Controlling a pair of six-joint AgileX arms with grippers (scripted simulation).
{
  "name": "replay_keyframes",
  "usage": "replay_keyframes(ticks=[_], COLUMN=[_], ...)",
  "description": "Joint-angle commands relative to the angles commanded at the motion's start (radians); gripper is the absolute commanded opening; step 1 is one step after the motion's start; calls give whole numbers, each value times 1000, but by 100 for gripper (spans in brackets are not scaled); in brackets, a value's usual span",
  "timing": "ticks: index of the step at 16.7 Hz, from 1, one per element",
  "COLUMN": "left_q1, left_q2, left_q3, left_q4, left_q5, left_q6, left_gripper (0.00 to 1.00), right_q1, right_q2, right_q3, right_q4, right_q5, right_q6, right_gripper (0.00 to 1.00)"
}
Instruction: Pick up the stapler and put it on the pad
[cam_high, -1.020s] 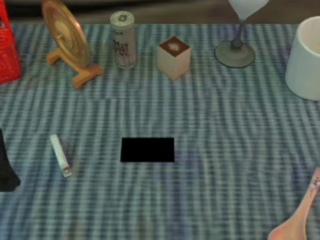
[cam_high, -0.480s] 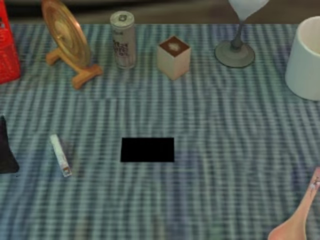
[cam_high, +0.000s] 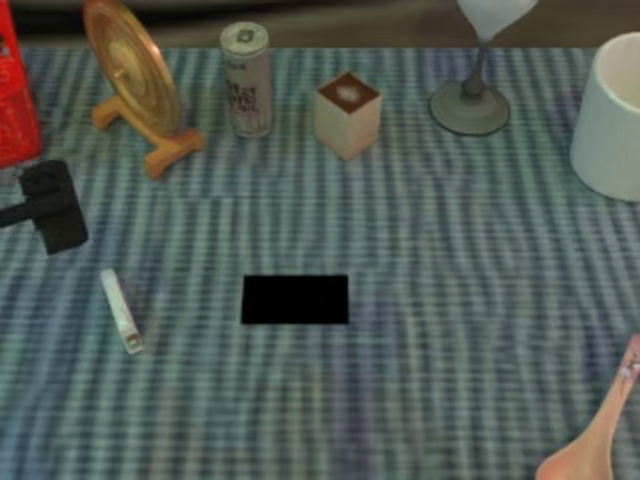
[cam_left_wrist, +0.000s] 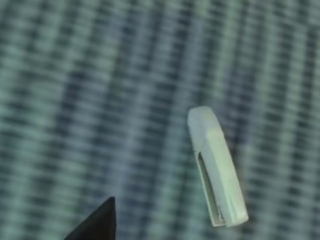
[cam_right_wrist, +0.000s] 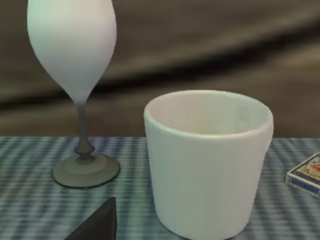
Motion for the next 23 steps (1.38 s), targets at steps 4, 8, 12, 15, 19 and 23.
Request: replay_keyframes(ticks=[4, 8, 12, 15, 19, 23], left_q1=[-38, -67, -83, -85, -80, -81], left_q2=[352, 624, 770, 783, 782, 826], left_q3=[264, 475, 595, 607, 602, 532], left_q4=[-215, -375, -460, -469, -463, -352], left_q5=[-1, -1, -1, -1, -1, -1], left_q6=[-120, -214, -266, -272, -270, -267], left_gripper=[100, 100, 100, 100, 100, 100], right_q1=[0, 0, 0, 0, 0, 0], right_q2=[0, 0, 0, 0, 0, 0], right_q3=[0, 0, 0, 0, 0, 0], right_q4=[0, 0, 0, 0, 0, 0], right_q5=[0, 0, 0, 0, 0, 0], right_q6=[0, 0, 0, 0, 0, 0], right_gripper=[100, 100, 100, 100, 100, 100])
